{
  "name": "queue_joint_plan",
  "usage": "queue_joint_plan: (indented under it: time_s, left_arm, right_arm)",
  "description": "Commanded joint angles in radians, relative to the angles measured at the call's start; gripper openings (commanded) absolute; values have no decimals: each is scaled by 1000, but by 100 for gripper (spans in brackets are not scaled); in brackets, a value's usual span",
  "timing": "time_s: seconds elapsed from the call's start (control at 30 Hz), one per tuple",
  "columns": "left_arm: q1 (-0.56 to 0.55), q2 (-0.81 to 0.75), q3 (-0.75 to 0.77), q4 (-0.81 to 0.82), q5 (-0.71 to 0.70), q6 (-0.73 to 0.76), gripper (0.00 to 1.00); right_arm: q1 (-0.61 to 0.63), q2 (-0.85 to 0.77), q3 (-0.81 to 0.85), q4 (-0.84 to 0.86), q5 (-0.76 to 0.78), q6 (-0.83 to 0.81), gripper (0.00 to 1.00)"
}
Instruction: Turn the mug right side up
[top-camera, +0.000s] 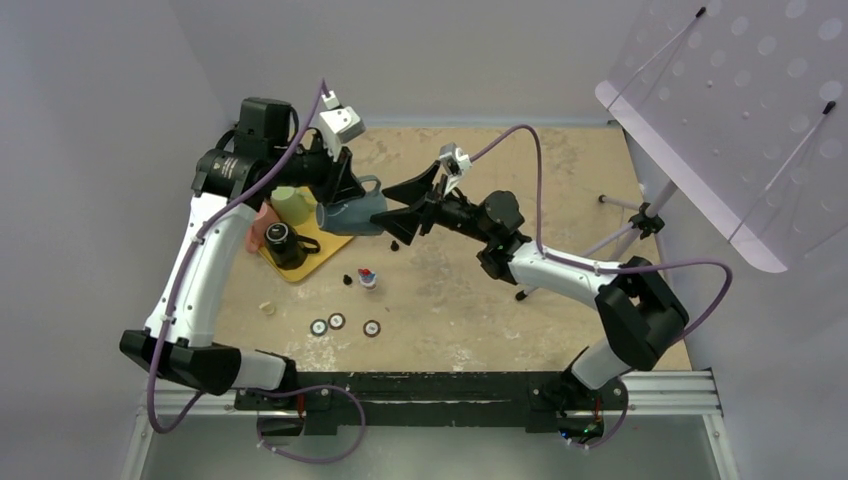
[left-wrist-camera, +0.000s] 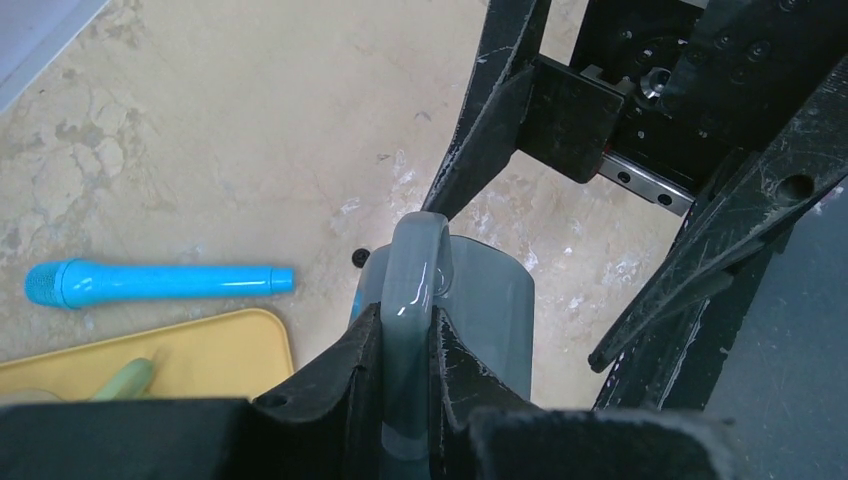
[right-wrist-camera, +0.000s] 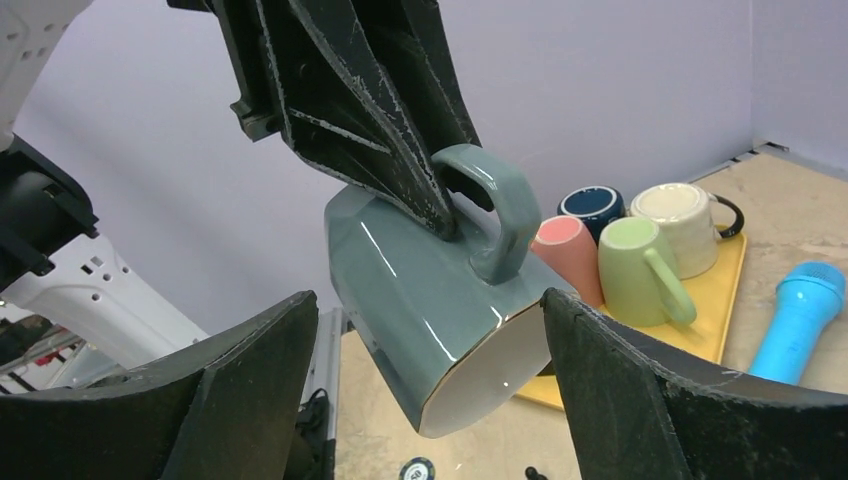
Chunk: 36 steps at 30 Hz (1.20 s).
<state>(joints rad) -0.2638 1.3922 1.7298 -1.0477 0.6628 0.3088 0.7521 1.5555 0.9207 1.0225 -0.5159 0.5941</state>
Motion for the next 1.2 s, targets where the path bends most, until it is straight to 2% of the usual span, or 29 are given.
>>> queue_joint_plan:
  time_s: [0.0,0.13,0.37,0.5,0.6,0.7,0.8,0.83,0.87,0.93,1.0,1.03,1.1,1.13,1.17]
  left_arm:
    - [-20,-93,-25,189,78,-34,0]
    - [-20,-126,-52,210,-4,11,0]
    - [-20,-186,-108,334,3,-34,0]
    - [-20,-202,-118,338,-23,-1,0]
    - [-22,-201,-127,334,-2,2,0]
    - [-22,-193,-154,343,39,0,0]
    - [-22,-181,-177,354,116,-24,0]
    - [-20,-180,-182,359,148,-31,0]
    - [-20,-180,-192,368,156,-38,0]
    - [-20,-181,-214,398,154,-53,0]
    - [-19,-173,-210,383,125,-43,0]
    - [-19,-164,-198,352,91,-25,12]
    - [-4,-137,-143,248,56,47,94]
    - [12,-122,-126,196,40,88,99]
    - [26,-112,-114,155,10,129,100]
  right_arm:
    - [26,-57,19,-14,5,3,88]
    - [23,-135,-3,-168,108,-85,92]
    - [24,-72,58,-225,-28,24,91]
    - [24,-85,51,-261,-20,37,91]
    - [25,-84,51,-206,-61,57,88]
    - [26,-60,65,-130,-106,84,73]
    - [27,-22,70,-20,-148,127,74]
    - [27,-8,72,10,-161,140,72]
    - [26,-2,74,32,-172,149,66]
    - [27,1,85,17,-176,147,41]
    - [25,-24,96,-80,-159,92,14]
    - [24,-46,108,-183,-116,35,0]
    - [24,-87,163,-477,77,-122,0]
    - [25,-95,202,-638,210,-198,0]
    - [27,-92,242,-767,319,-247,0]
